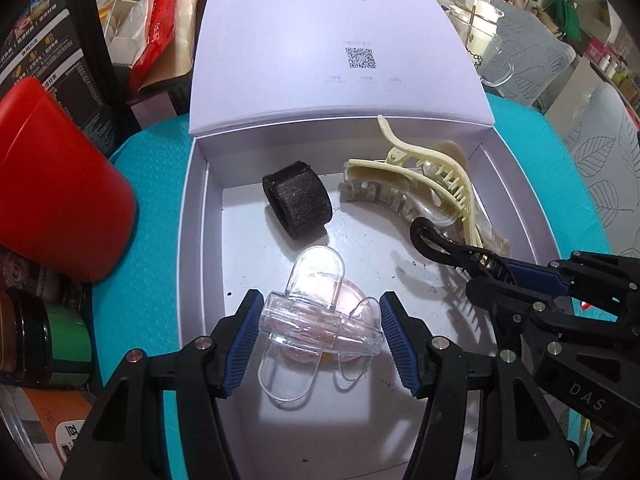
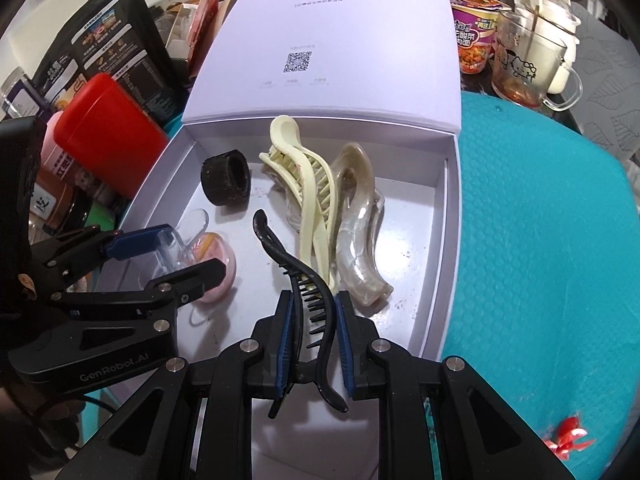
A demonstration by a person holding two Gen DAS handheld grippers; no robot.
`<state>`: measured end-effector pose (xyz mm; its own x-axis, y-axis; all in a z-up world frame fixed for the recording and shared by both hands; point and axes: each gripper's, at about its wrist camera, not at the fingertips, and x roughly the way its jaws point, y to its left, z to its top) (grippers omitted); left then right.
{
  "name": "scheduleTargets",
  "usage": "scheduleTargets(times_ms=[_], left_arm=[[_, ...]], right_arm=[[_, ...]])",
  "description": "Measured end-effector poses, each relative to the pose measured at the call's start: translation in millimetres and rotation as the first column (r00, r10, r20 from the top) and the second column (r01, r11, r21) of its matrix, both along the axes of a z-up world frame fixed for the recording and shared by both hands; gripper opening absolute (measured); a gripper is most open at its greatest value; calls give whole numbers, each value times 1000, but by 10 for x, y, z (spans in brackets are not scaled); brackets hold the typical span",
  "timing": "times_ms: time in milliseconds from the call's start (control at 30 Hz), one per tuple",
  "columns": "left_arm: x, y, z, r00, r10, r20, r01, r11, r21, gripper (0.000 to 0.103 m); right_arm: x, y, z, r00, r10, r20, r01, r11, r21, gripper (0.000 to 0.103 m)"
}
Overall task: Organize rigid objects
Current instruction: 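Release the black claw clip while the left gripper releases the plastic piece in the box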
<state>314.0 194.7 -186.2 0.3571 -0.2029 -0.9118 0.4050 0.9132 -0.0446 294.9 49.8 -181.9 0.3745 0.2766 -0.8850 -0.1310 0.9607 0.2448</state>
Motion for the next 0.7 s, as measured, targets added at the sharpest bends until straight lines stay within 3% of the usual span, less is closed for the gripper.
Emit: scheduleTargets(times_ms=[200,400,700], left_arm=[[20,-14,-6,1000,8,-11,-8,1000,5,59],[98,-125,-55,999,8,-37,-6,998,56,60],[71,-184,-15,997,54,-56,-52,998,37,60]], right_arm=[[4,15,-10,1000,7,-4,-7,1000,-12,21],[10,46,4,1000,8,5,-8,1000,-23,36],[-75,-99,94,1000,-4,10,4,1000,-16,36]])
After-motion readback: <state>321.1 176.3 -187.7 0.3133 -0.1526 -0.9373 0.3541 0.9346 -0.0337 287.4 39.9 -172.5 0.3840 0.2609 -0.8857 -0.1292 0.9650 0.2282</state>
